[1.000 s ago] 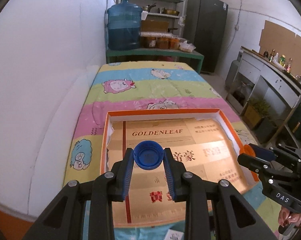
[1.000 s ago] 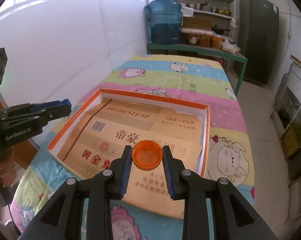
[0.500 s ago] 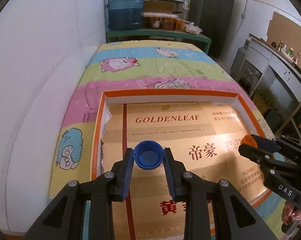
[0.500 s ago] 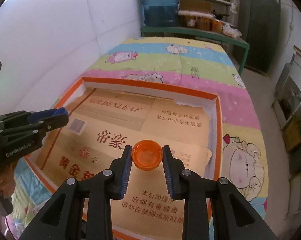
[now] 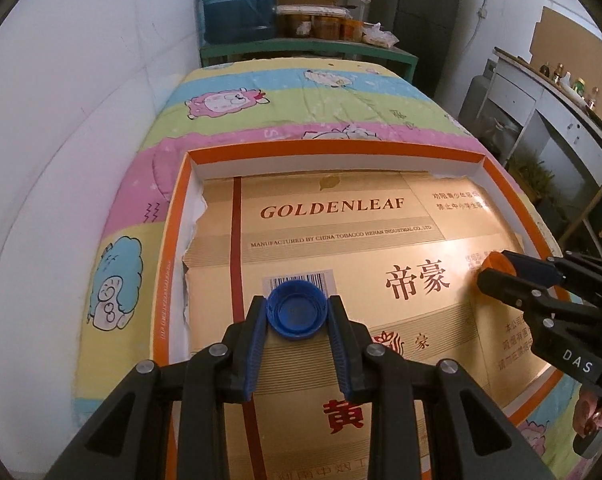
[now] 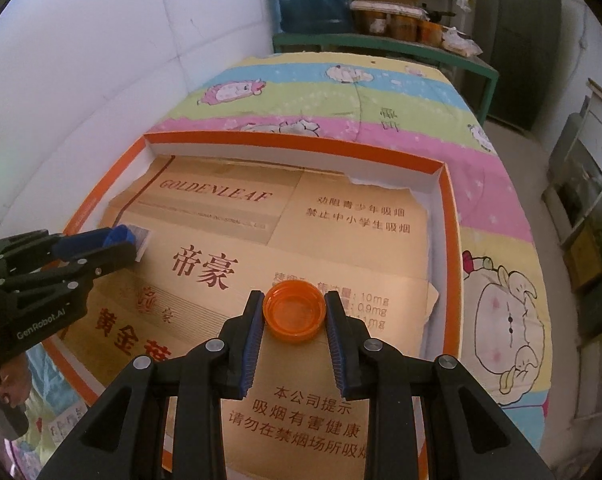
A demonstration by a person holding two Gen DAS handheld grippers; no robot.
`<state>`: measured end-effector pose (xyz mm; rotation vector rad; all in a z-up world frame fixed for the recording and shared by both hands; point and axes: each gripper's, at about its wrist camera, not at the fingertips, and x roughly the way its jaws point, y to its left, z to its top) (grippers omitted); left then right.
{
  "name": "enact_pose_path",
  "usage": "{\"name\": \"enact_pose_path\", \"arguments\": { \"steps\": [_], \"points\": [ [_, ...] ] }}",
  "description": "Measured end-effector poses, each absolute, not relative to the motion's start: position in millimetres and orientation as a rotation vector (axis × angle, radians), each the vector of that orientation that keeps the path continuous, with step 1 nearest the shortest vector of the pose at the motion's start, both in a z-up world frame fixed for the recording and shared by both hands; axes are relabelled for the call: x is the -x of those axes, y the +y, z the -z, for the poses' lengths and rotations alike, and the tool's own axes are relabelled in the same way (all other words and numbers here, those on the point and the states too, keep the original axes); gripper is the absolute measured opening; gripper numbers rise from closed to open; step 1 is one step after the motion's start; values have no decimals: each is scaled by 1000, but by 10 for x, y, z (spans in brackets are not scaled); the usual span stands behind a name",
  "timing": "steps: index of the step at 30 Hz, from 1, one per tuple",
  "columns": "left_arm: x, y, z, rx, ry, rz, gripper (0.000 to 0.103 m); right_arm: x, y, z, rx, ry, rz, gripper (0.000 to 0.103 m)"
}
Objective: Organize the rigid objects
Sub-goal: 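Lower the caps into the tray and open both tools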
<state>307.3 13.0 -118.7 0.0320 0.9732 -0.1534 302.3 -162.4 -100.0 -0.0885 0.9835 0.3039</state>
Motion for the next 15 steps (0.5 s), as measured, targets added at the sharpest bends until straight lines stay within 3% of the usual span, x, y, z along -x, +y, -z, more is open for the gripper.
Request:
{"name": "enact_pose_path", "arguments": {
  "steps": [9,11,15],
  "points": [
    [-3033,66,1224,-110,959,162,34,-3032,-1611,1041,96,995,-308,31],
    [-3024,77,1229,-100,960,179,40,-3031,-1619,1045,92,995,-314,34],
    [-3014,85,1238,-91,977,219,65,-3014,-1629,1051,74,995,-325,52]
  ]
}}
